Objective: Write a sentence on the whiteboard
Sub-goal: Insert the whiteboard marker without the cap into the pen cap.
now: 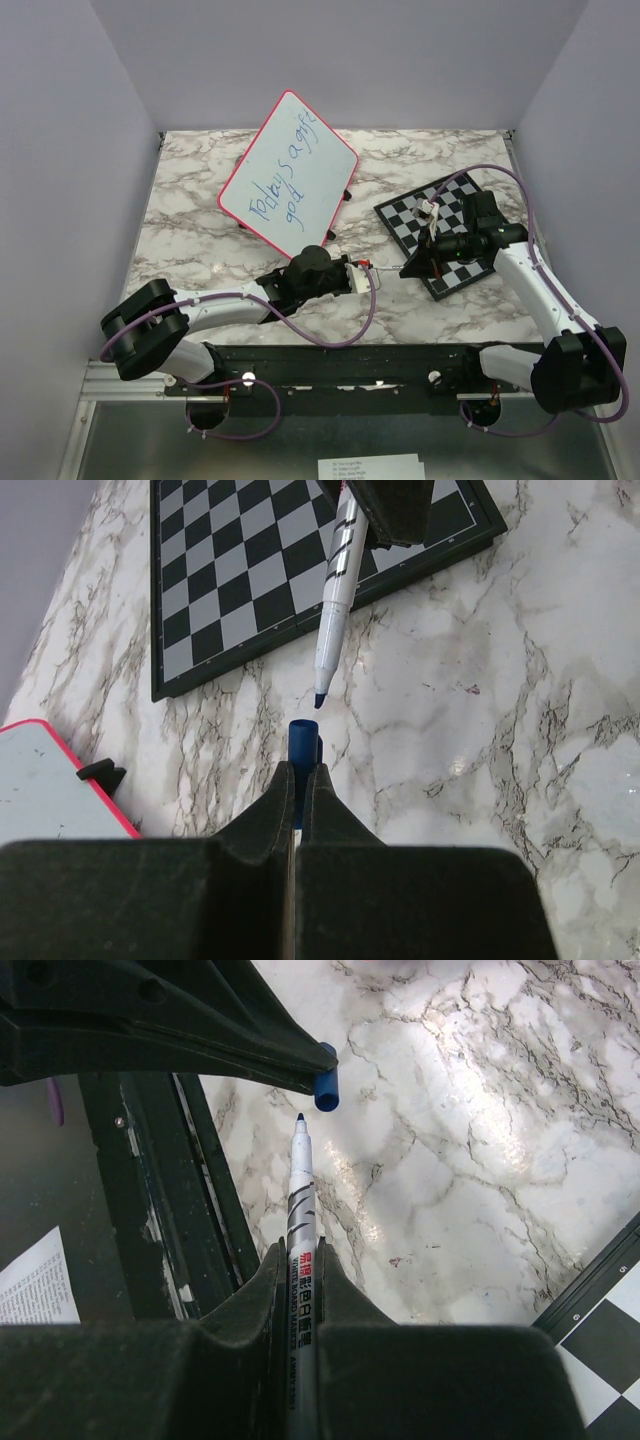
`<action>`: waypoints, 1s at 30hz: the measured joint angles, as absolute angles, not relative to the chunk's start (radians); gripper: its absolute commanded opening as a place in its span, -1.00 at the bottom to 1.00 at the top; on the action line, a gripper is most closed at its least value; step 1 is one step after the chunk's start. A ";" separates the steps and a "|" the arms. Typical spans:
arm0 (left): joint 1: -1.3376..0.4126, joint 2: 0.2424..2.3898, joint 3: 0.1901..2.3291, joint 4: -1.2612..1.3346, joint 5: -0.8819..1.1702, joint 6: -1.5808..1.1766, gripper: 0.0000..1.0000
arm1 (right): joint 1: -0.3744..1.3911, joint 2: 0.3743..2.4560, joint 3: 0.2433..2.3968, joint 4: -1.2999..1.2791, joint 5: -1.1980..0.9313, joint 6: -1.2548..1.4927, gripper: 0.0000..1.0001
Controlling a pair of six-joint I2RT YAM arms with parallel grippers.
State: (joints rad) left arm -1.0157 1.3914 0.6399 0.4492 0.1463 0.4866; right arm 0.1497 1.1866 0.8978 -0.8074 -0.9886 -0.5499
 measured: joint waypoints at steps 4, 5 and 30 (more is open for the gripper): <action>-1.016 1.391 0.640 0.449 0.153 0.487 -1.00 | 0.150 1.189 0.898 -0.807 -0.988 -0.550 -0.99; -1.016 1.391 0.640 0.449 0.155 0.487 -1.00 | 0.150 1.190 0.898 -0.808 -0.988 -0.550 -0.99; -1.023 1.376 0.640 0.450 0.178 0.487 -1.00 | 0.152 1.210 0.898 -0.807 -0.982 -0.550 -0.99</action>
